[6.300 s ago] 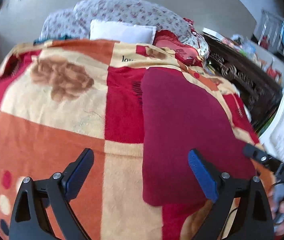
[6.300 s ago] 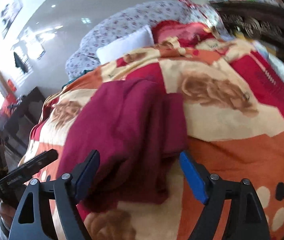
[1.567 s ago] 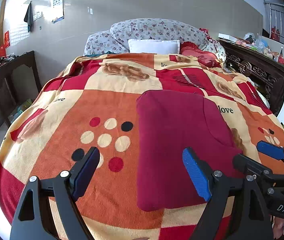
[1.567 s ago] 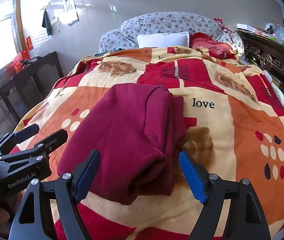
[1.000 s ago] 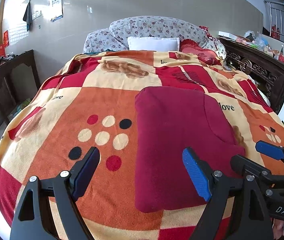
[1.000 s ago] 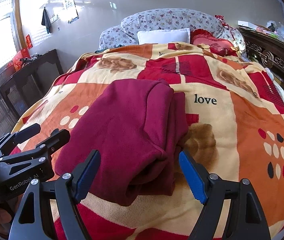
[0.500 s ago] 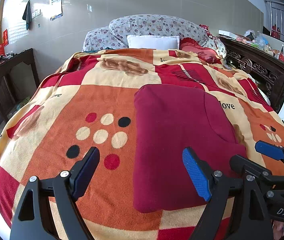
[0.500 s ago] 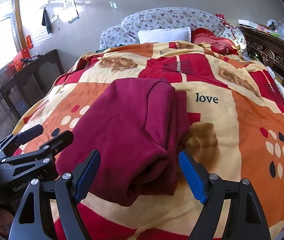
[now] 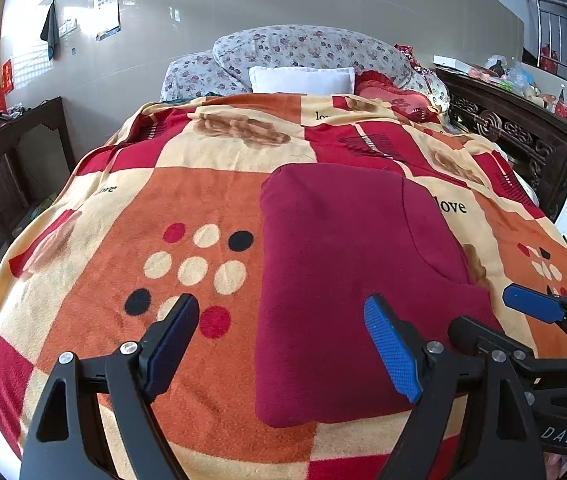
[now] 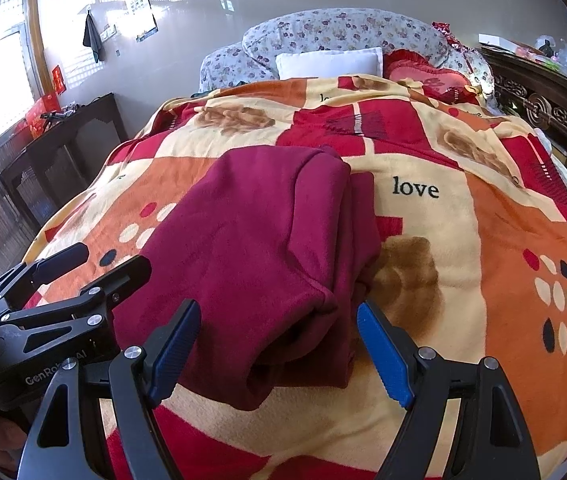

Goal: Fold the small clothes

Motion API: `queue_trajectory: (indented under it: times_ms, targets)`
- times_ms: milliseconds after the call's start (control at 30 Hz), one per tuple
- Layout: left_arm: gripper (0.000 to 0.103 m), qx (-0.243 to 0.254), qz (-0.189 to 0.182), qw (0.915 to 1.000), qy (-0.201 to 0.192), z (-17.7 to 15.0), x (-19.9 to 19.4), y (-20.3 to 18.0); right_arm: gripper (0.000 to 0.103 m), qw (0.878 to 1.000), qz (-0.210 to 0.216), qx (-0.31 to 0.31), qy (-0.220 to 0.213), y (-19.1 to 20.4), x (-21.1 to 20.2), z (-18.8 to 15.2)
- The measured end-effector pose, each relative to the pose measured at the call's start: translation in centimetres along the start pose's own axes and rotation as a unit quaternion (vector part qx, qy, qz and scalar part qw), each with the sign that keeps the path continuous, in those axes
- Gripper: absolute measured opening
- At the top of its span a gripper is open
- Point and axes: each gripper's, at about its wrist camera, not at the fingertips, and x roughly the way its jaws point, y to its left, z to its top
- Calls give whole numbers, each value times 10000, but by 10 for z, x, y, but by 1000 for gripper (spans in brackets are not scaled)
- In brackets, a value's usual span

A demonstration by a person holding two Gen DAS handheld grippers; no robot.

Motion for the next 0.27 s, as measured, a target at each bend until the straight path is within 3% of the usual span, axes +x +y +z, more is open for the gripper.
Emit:
queue_trajectory:
  times_ms: [267]
  targets:
    - [84,105,-10,9999,-61,1,0,-4,85,10000,7,22,-3,-2,1,0]
